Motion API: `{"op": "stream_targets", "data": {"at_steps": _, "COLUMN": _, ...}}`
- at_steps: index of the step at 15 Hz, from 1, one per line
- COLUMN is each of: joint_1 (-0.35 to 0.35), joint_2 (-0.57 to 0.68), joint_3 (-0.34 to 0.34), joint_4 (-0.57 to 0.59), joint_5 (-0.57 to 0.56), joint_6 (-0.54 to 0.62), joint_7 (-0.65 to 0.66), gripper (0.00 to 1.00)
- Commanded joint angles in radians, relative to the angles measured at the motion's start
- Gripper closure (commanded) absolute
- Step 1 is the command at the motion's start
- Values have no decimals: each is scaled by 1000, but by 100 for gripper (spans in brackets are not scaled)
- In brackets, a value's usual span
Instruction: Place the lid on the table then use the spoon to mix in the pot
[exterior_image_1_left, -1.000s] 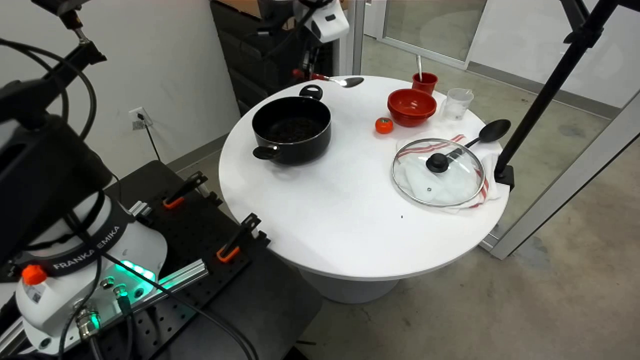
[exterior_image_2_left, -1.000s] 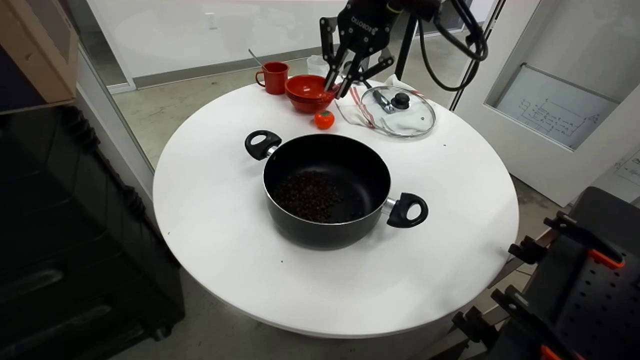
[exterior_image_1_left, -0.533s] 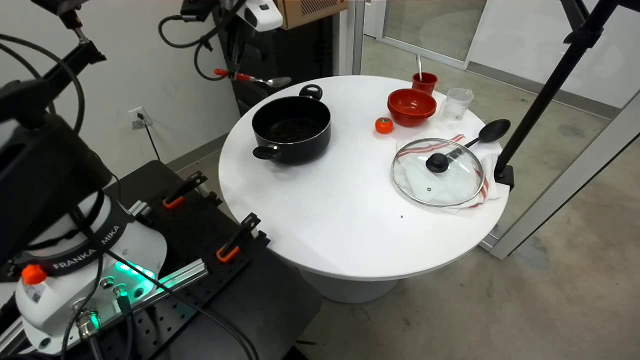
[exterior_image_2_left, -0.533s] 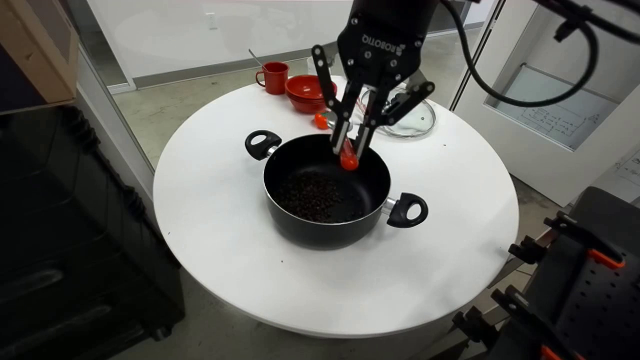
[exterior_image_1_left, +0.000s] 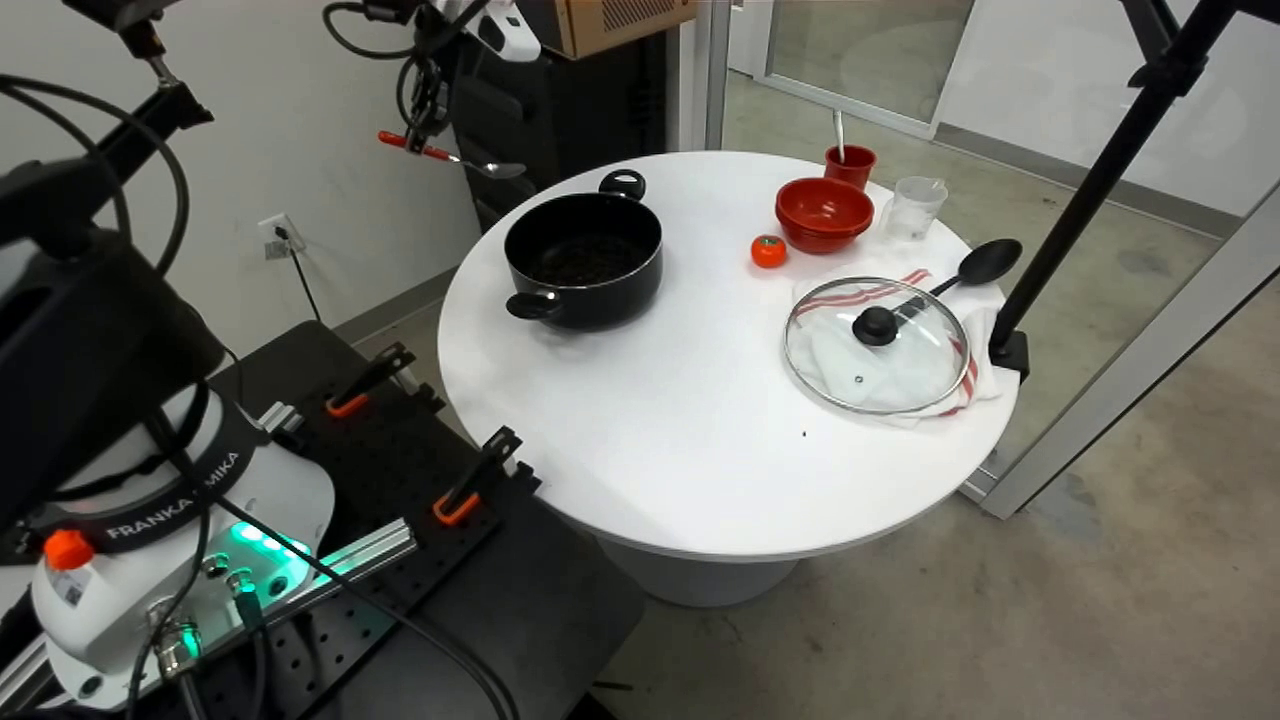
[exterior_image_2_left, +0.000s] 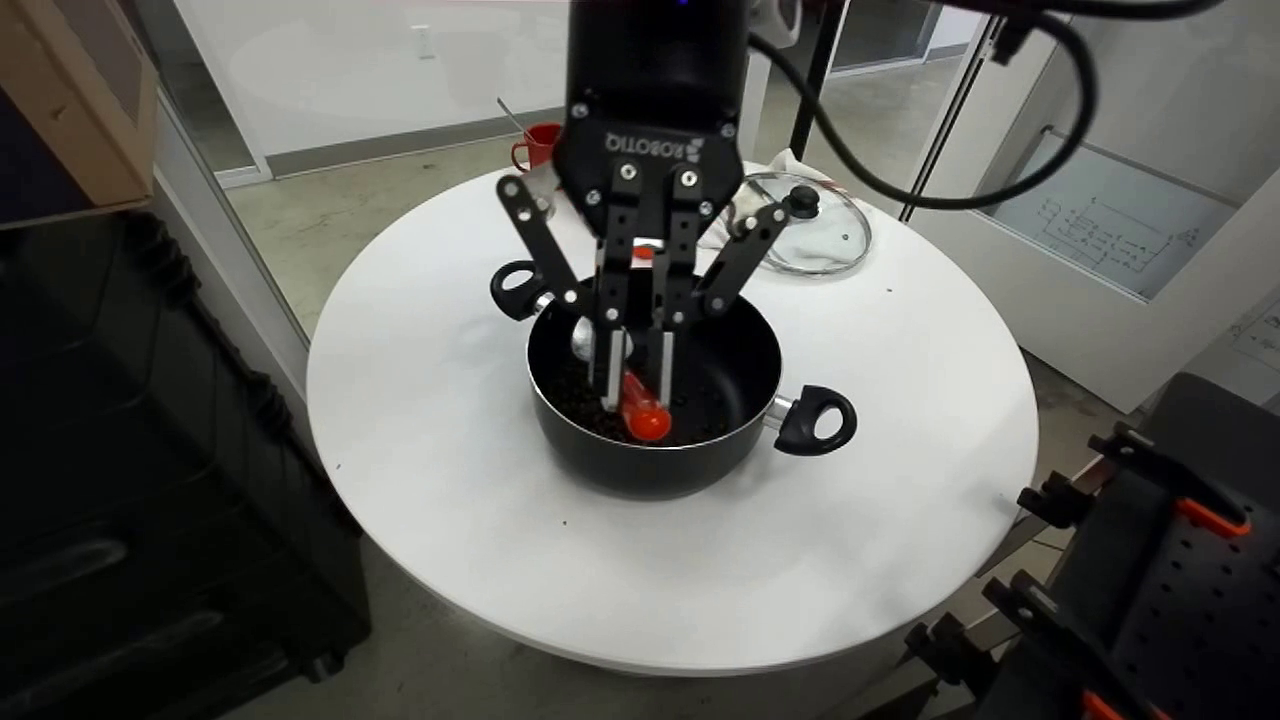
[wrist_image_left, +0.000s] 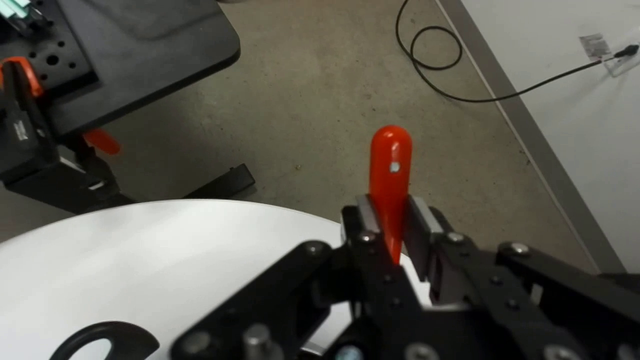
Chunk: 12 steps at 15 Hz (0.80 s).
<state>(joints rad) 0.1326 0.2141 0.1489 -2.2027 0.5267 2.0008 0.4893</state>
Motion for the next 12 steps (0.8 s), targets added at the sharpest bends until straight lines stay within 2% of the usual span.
{"op": "stream_targets", "data": {"at_steps": 1, "joint_1": 12, "joint_2": 207, "joint_3": -6, "joint_4": 252, "joint_5": -33, "joint_6": -162, "joint_7": 8, "gripper": 95}}
{"op": "stream_targets", "data": {"at_steps": 6, "joint_1": 45, "joint_2": 416, "joint_3": -28, "joint_4": 523, "joint_5": -68, "joint_6": -326, "joint_7": 128, "gripper": 95}}
{"op": "stream_targets", "data": {"at_steps": 12, "joint_1": 102, "joint_2": 574, "joint_3": -27, "joint_4": 841, "joint_5": -133, "joint_6": -555, "joint_7": 211, "gripper": 95}}
